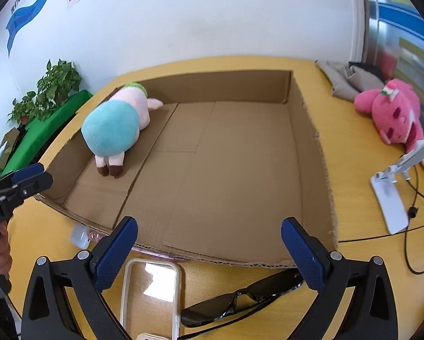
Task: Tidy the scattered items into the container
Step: 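Withdraw the left tool from the box toward the clear phone case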
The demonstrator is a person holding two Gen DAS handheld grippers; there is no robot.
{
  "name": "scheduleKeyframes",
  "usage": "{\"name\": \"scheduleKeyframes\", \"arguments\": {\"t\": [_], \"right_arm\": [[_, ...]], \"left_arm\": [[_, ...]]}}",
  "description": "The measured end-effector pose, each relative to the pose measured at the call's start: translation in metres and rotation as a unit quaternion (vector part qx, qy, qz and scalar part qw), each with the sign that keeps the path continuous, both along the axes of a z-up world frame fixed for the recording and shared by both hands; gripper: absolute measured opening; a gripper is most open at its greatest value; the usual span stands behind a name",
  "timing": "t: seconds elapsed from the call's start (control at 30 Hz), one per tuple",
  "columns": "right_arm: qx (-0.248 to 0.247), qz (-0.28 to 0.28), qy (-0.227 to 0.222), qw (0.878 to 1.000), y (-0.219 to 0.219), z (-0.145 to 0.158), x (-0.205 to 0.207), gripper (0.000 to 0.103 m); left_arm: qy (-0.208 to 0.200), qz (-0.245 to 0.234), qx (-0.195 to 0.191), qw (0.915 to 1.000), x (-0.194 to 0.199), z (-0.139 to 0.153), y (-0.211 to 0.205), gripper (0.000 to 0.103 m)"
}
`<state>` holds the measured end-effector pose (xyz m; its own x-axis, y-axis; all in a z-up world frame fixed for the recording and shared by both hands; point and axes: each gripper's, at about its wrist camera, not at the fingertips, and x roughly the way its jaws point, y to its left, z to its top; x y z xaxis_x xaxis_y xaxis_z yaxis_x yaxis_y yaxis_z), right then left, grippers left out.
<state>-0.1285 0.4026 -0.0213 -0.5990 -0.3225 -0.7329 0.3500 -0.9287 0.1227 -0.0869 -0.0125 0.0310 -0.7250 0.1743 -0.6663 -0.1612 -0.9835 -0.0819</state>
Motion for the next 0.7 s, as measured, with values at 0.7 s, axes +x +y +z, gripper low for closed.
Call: {"name": "scheduleKeyframes", "arguments": {"t": [0.7], "right_arm": [[0.015,0.014,0.066,0.998,-0.004,0.026,0.042,0.102]], "left_arm": [[0.078,0.006,0.019,0.9967,0.047,0.024,0.037,0.079]]}}
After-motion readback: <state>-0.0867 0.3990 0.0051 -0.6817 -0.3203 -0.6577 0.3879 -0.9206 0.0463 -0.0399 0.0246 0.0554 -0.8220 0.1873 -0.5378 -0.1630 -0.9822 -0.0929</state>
